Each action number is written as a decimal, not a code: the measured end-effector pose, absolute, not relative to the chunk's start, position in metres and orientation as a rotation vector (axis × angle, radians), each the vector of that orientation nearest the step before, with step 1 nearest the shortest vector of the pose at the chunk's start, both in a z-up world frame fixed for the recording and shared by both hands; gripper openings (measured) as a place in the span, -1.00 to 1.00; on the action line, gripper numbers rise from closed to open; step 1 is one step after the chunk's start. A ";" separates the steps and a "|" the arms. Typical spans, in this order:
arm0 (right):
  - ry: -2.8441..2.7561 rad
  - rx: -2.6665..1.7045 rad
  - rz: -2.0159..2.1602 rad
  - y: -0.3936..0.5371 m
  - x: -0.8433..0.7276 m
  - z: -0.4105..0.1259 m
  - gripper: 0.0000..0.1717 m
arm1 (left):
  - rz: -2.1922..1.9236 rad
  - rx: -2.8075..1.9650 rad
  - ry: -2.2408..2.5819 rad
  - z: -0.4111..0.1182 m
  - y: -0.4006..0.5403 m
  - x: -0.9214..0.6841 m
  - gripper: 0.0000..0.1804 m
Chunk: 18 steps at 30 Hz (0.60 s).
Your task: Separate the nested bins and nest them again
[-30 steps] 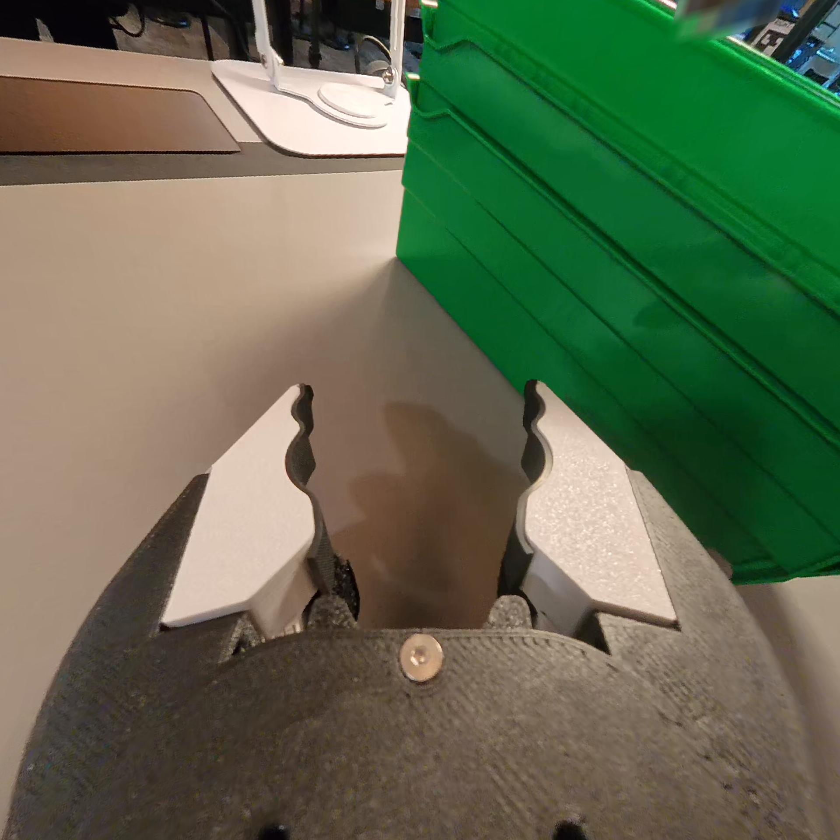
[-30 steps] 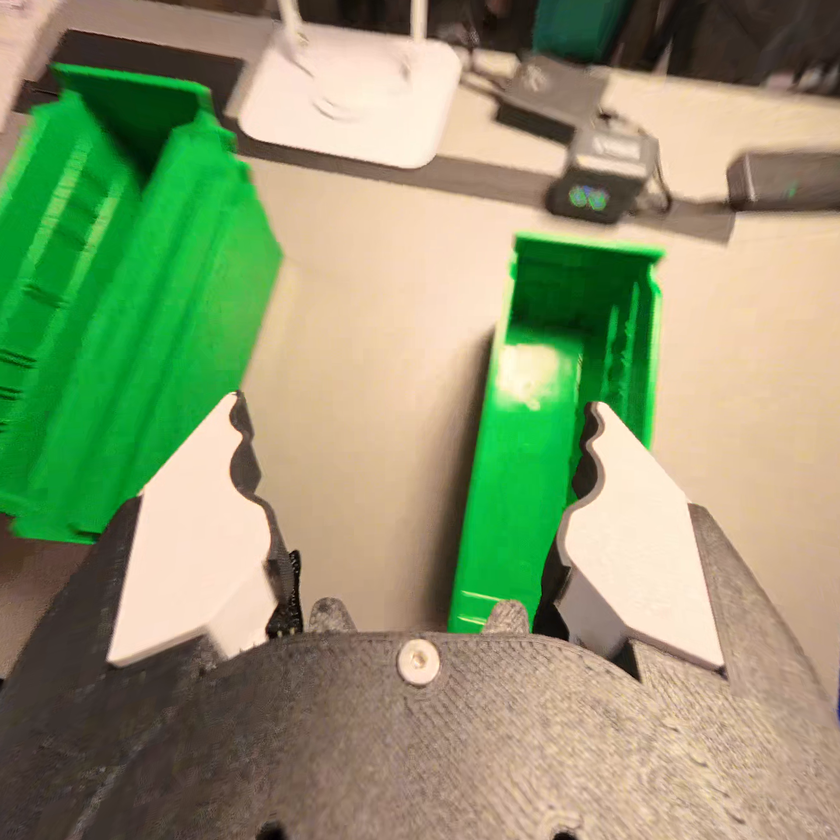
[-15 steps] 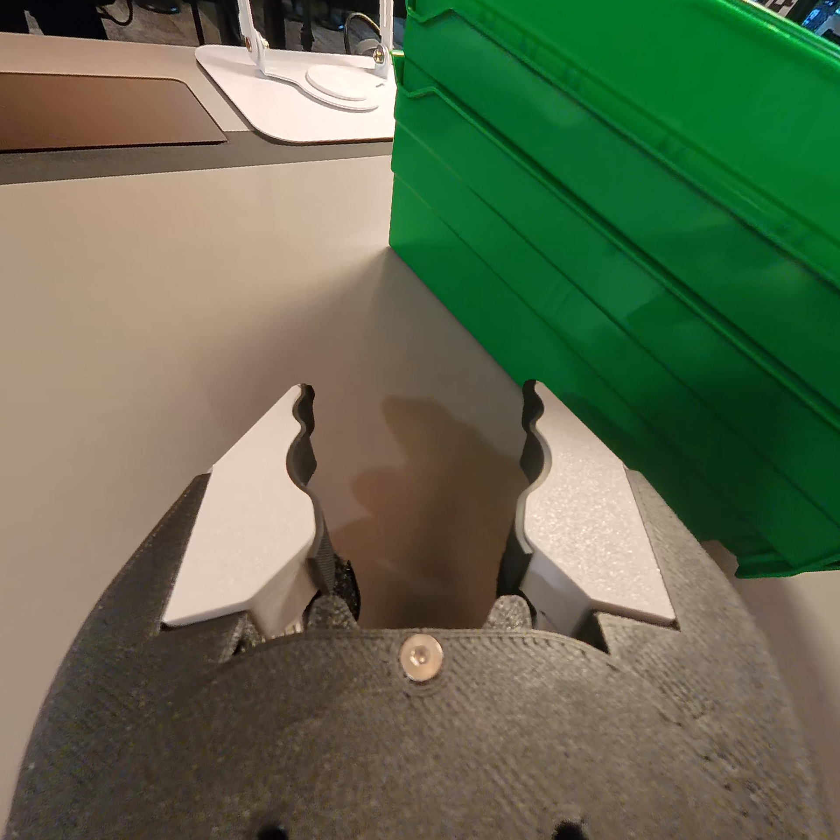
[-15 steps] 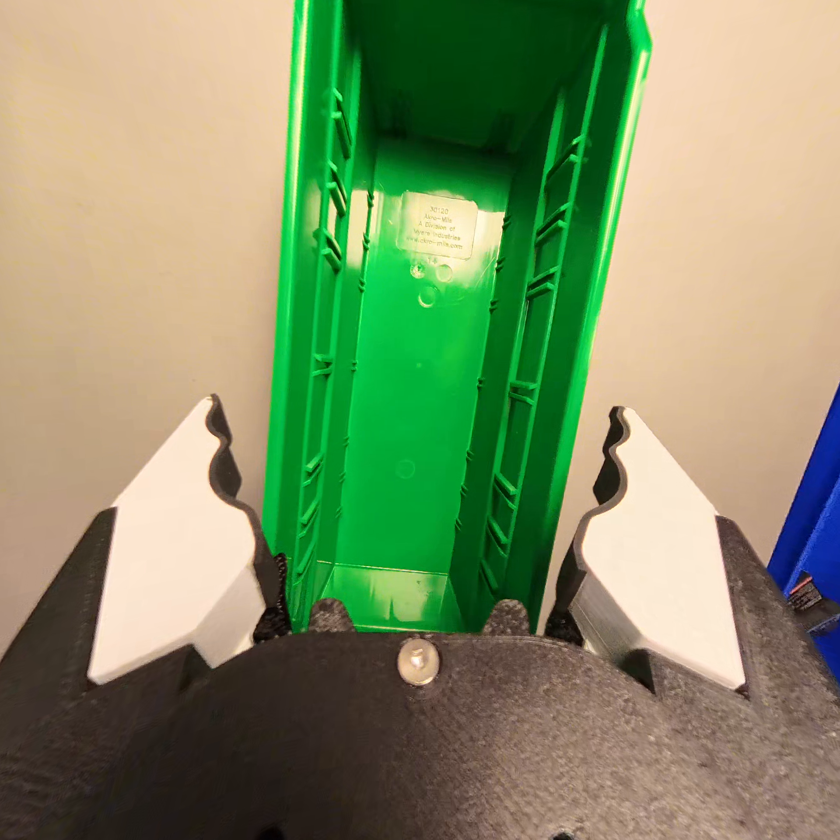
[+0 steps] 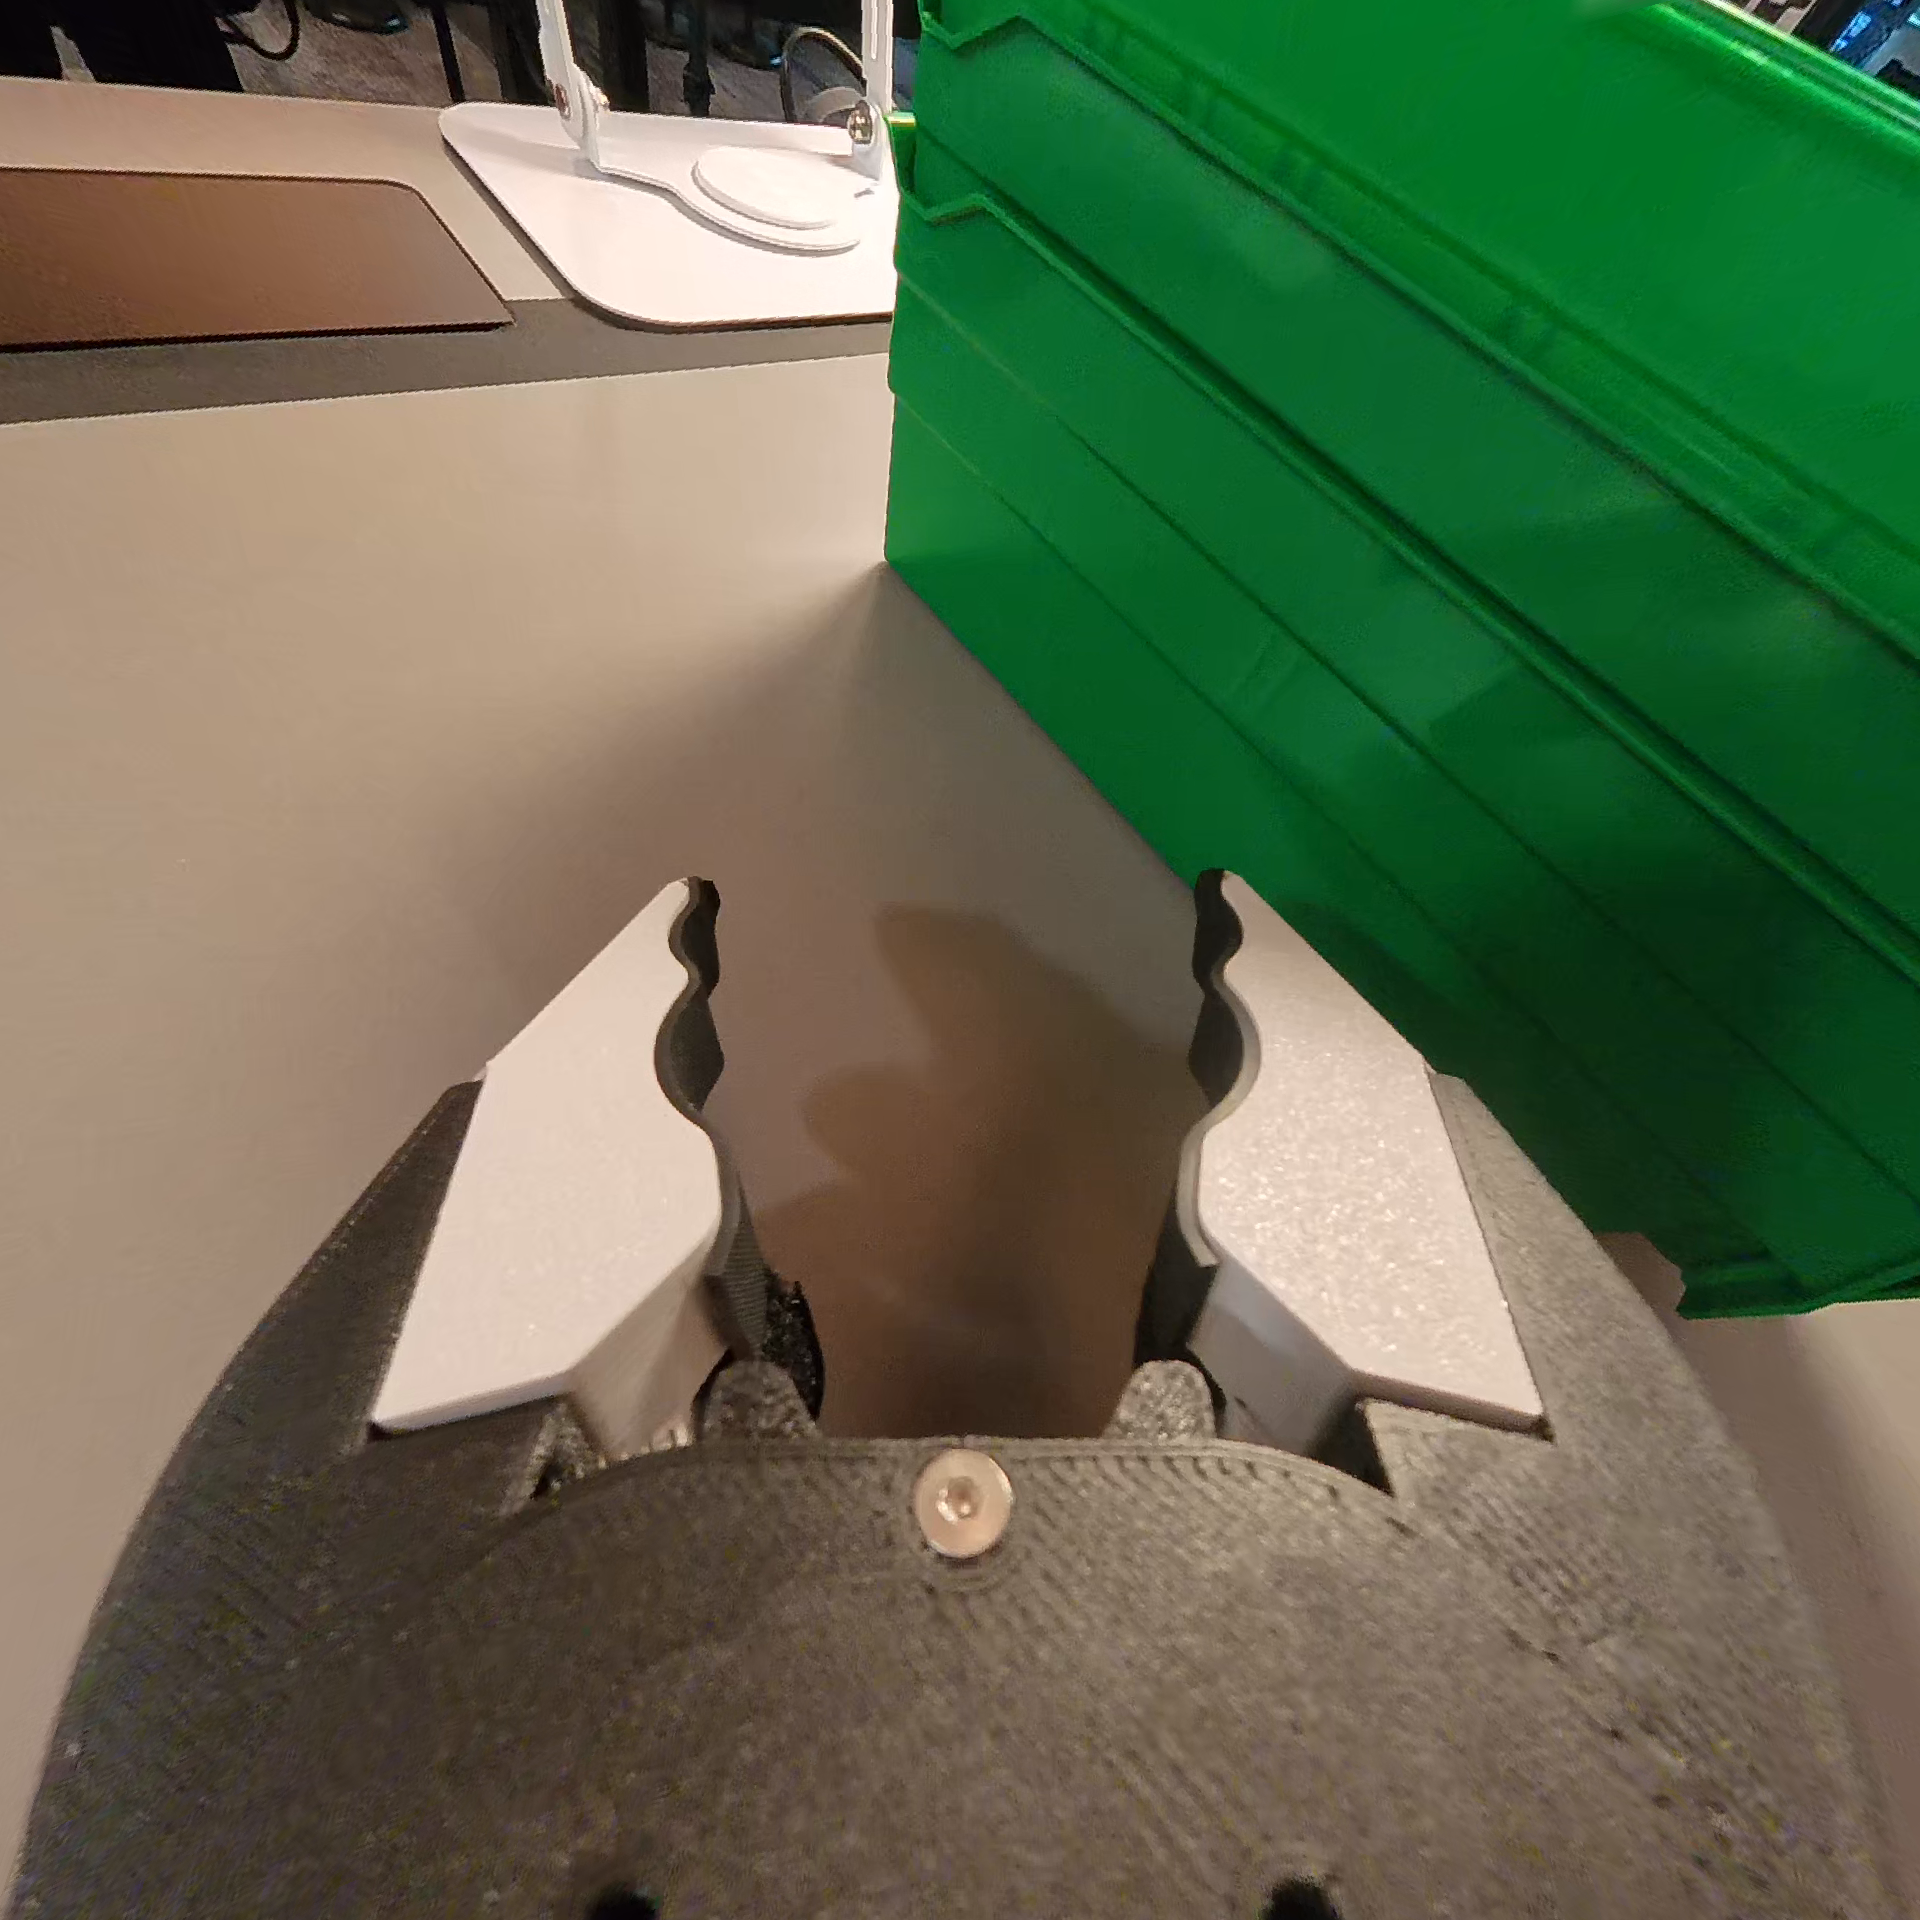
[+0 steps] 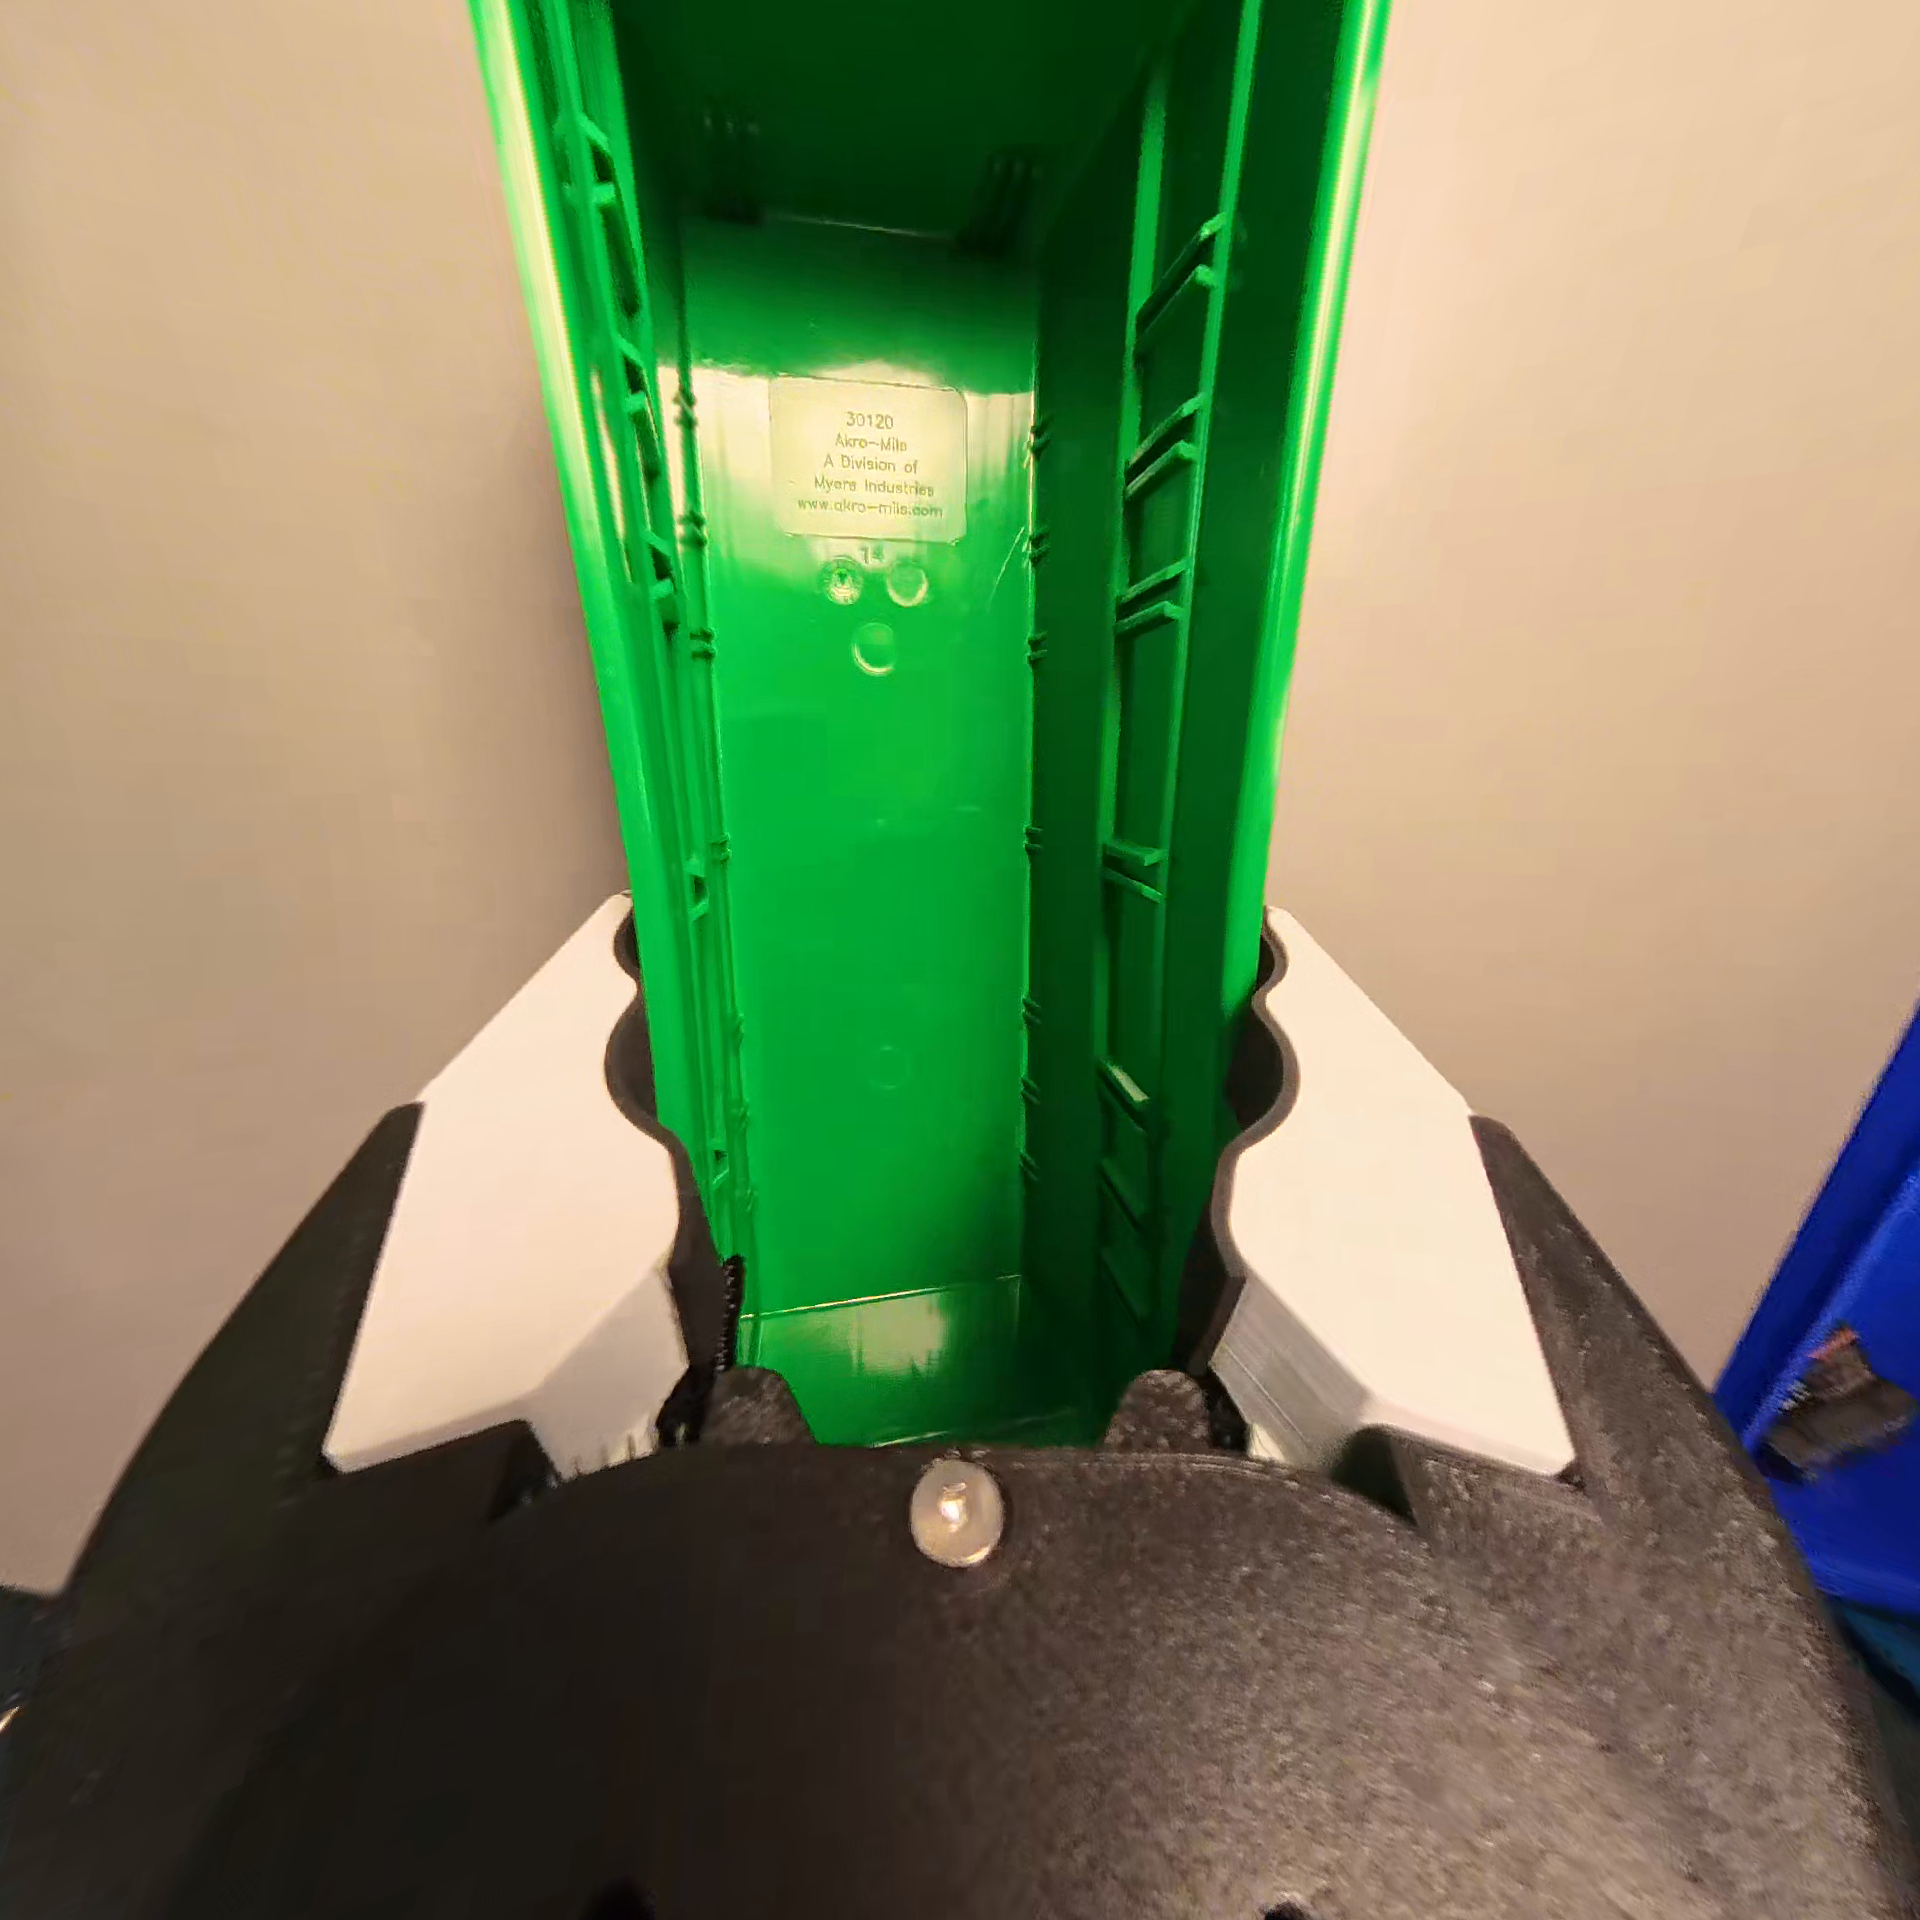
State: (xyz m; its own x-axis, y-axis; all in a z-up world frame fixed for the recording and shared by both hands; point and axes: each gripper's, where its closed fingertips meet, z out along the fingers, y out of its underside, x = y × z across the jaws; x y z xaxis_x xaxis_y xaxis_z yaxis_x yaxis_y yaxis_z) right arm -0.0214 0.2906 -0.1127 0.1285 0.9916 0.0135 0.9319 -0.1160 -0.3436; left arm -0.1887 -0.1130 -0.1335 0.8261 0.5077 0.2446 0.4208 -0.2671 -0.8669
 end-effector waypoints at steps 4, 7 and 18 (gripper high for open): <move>-1.944 -2.131 0.265 0.280 -0.016 -0.120 0.49 | 0.091 -1.890 -0.706 -0.133 -0.114 -0.189 0.02; -1.960 -2.088 0.186 0.276 -0.012 -0.124 0.58 | 0.085 -1.886 -0.712 -0.133 -0.114 -0.190 0.02; -2.093 -2.000 0.285 0.260 -0.009 -0.103 0.68 | 0.076 -1.886 -0.713 -0.134 -0.114 -0.190 0.02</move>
